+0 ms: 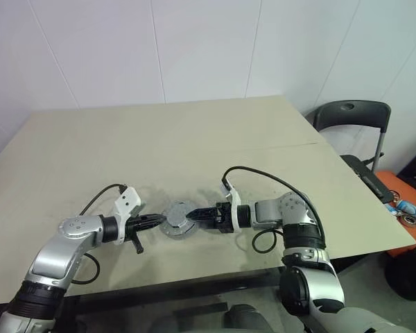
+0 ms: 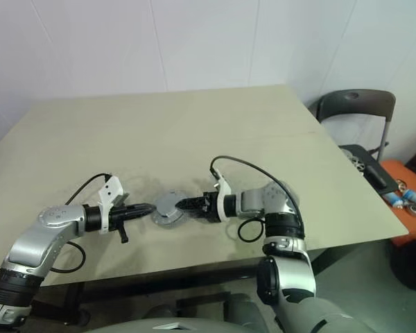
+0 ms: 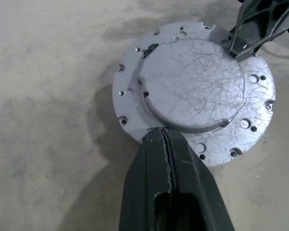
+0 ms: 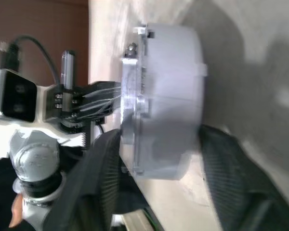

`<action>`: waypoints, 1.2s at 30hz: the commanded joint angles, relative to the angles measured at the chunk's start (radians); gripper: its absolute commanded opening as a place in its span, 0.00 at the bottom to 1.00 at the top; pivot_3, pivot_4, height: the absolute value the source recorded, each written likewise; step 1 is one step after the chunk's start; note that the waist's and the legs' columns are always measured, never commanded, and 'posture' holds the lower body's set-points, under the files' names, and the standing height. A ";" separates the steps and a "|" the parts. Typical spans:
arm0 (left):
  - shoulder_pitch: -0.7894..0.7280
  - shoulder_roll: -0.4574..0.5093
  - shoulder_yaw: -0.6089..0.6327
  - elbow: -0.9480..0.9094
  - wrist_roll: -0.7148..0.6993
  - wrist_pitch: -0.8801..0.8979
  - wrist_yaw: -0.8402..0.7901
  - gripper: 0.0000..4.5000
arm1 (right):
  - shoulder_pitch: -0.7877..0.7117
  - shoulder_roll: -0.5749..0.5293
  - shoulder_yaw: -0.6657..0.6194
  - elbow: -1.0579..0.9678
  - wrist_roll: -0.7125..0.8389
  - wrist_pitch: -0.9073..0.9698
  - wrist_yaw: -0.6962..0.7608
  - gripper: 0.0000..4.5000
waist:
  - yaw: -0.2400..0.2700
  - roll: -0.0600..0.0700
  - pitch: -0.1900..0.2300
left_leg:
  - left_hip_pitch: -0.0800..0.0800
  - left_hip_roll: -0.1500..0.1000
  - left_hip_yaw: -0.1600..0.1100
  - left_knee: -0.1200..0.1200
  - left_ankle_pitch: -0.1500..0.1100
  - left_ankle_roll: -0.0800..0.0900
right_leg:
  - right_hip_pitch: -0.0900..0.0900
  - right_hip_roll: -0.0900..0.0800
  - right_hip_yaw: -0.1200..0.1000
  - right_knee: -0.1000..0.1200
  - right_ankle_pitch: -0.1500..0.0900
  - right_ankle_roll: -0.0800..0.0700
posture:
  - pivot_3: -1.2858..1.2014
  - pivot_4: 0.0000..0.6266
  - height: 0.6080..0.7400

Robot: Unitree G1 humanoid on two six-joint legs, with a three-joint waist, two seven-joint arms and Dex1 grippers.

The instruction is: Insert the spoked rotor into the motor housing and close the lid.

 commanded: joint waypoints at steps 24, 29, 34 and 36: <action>0.065 -0.190 0.548 -0.016 -0.538 0.436 0.293 0.00 | -0.107 0.005 -0.082 -0.022 0.112 0.005 0.011 0.28 | -0.001 0.001 0.001 | -0.019 -0.001 0.000 0.000 0.000 0.000 | -0.019 -0.004 0.000 0.002 0.000 0.000 | 0.52 0.00 1.00; 0.153 -0.227 0.559 -0.083 -0.704 0.526 0.245 0.08 | -0.142 -0.022 -0.094 -0.010 0.148 0.005 0.006 0.28 | -0.002 0.001 0.001 | -0.019 -0.001 0.000 0.000 0.000 0.000 | -0.019 -0.004 0.000 0.002 0.000 0.000 | 0.52 0.00 1.00; 0.190 -0.254 0.554 -0.112 -0.810 0.556 0.249 0.40 | -0.178 -0.050 -0.116 0.020 0.188 0.005 0.000 0.28 | -0.001 0.001 0.001 | -0.019 -0.001 0.000 0.000 0.000 0.000 | -0.019 -0.004 0.000 0.002 0.000 0.000 | 0.52 0.00 1.00; 0.189 -0.254 0.548 -0.112 -0.850 0.568 0.243 0.55 | -0.190 -0.057 -0.122 0.030 0.210 0.005 -0.004 0.28 | -0.002 0.001 0.001 | -0.018 -0.001 0.000 0.000 0.000 0.000 | -0.019 -0.004 0.000 0.002 0.000 0.000 | 0.52 0.00 1.00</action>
